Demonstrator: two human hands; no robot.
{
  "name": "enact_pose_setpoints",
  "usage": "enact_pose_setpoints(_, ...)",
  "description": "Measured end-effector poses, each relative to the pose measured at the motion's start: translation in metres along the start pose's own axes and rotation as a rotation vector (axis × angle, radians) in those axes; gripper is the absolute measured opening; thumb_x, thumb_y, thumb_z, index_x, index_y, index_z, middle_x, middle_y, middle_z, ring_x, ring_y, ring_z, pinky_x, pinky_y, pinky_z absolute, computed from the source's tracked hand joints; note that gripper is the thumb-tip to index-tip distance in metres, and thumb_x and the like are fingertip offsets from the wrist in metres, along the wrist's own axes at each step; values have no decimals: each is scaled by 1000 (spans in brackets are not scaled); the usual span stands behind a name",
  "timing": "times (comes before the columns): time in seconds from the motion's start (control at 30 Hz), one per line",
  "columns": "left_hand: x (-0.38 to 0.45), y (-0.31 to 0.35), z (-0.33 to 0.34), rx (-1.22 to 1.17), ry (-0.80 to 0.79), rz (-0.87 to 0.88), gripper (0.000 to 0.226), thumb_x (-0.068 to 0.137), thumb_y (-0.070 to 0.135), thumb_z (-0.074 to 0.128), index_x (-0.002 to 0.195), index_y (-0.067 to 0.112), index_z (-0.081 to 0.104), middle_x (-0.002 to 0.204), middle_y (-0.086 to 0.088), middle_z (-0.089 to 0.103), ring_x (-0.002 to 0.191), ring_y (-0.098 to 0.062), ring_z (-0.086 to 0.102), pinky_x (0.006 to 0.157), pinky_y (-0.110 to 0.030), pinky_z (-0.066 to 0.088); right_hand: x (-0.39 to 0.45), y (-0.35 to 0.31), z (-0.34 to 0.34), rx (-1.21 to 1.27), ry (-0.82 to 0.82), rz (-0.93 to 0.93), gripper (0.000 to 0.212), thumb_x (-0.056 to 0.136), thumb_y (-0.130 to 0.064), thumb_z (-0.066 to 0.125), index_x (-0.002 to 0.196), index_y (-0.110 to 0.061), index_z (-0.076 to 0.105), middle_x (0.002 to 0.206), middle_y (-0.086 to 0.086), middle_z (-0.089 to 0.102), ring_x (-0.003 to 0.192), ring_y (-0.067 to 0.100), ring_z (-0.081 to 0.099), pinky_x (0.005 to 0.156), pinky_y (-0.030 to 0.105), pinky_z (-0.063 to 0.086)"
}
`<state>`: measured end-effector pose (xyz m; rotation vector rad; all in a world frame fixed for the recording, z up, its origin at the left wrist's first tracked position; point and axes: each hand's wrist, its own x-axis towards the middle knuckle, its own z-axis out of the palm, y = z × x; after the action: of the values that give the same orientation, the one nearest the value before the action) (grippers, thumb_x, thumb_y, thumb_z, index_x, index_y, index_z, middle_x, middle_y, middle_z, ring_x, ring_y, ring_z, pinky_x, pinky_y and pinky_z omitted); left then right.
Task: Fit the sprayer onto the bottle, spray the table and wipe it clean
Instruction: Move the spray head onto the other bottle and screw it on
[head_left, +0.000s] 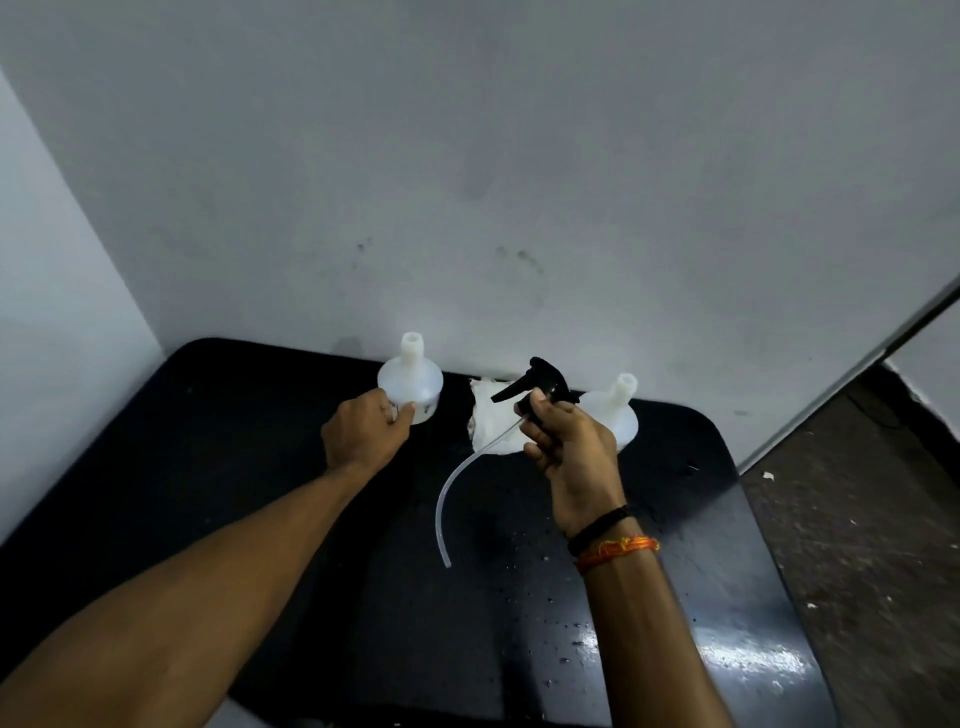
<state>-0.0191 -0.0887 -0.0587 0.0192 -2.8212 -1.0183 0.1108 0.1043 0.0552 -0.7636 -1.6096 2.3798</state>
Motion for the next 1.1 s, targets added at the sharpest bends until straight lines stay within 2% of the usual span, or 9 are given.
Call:
enact_pose_setpoints(0.07,-3,0,5,-25,47,-2,49,74,53,79,89,18,48,97,-4,60,91,-27,61,64,-38,51,0,3,-3,0,1,7,13,87,-20,74,98,-12,73,98,5,76,84,12,66,69,25,49)
enact_pose_setpoints(0.13,-3,5,11,-108,60,-43,77,61,54,88,112,14,45,123,-9,48,112,-32,52,76,-45,52,-1,4,-9,-1,13,10,11,87,-20,74,96,-14,74,101,6,75,87,13,66,70,26,50)
enact_pose_setpoints(0.2,8,9,9,-183,5,-49,111,52,54,93,138,13,36,142,-12,34,129,-37,40,94,-50,48,-1,3,-7,9,2,9,9,87,-19,74,95,-15,73,103,7,75,88,13,66,70,26,50)
enact_pose_setpoints(0.27,23,13,6,-193,-70,-38,130,47,57,94,151,16,26,152,-12,26,137,-37,33,108,-50,41,-1,2,-3,-11,-19,5,11,87,-20,74,97,-15,73,104,8,76,86,11,66,71,26,50)
enact_pose_setpoints(0.37,37,18,9,-163,-179,24,115,51,49,95,147,19,38,150,-11,36,136,-36,40,110,-46,41,-2,3,0,-46,-55,5,11,86,-20,75,95,-17,71,106,8,78,88,11,67,72,27,49)
enact_pose_setpoints(0.43,40,21,12,-154,-198,65,88,55,36,93,131,17,54,135,-13,52,122,-36,55,98,-42,50,-1,3,-1,-51,-59,1,8,83,-18,77,88,-21,71,98,3,79,86,10,67,71,27,49)
enact_pose_setpoints(0.5,40,22,10,-126,-202,56,77,54,35,89,123,17,58,126,-12,58,111,-35,62,90,-41,55,-1,3,-1,-46,-45,-9,12,81,-16,80,77,-26,75,94,-2,78,83,9,68,72,29,49)
enact_pose_setpoints(0.83,-22,15,-2,-145,-260,66,86,53,29,92,126,17,48,129,-8,50,115,-33,55,93,-49,52,-7,-4,2,37,-45,-61,17,85,-18,77,100,-20,71,104,3,75,95,15,62,80,33,46)
enact_pose_setpoints(1.1,-65,15,-13,-97,-365,141,87,54,33,92,120,14,39,124,-5,48,114,-27,52,93,-42,49,-12,-18,-4,292,-37,-228,9,98,-27,61,102,-24,68,121,3,71,94,10,61,88,32,42)
